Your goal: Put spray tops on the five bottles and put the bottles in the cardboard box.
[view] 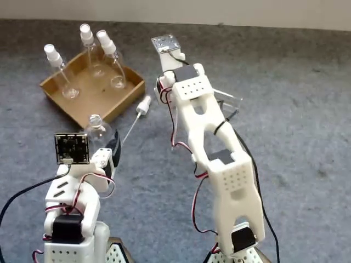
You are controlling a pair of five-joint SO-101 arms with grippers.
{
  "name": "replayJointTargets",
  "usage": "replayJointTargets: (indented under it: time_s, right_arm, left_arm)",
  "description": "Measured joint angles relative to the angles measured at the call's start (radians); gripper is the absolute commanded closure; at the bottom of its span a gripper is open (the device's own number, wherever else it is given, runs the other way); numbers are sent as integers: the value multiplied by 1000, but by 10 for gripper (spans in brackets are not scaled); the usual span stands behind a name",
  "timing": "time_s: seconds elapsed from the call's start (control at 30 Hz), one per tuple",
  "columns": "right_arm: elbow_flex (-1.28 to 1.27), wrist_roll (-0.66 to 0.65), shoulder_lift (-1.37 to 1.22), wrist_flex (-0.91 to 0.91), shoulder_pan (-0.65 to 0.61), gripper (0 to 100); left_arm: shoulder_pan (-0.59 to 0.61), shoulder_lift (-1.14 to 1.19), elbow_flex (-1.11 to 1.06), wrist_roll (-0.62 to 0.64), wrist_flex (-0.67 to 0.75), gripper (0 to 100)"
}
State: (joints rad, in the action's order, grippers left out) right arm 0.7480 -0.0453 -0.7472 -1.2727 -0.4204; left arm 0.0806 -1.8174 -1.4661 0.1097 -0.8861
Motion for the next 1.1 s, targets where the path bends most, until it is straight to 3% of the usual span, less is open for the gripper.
replayJointTargets:
  time_s: [0.33,0.8,1.1]
  right_arm:
    - [281,0,-229,0,0,825]
    - [305,0,-296,-41,66,830]
    - [305,0,-296,-41,72,940]
  left_arm:
    - [0,2,-18,0,0,965]
    - [0,2,-18,0,0,965]
    - [0,2,-25,0,0,965]
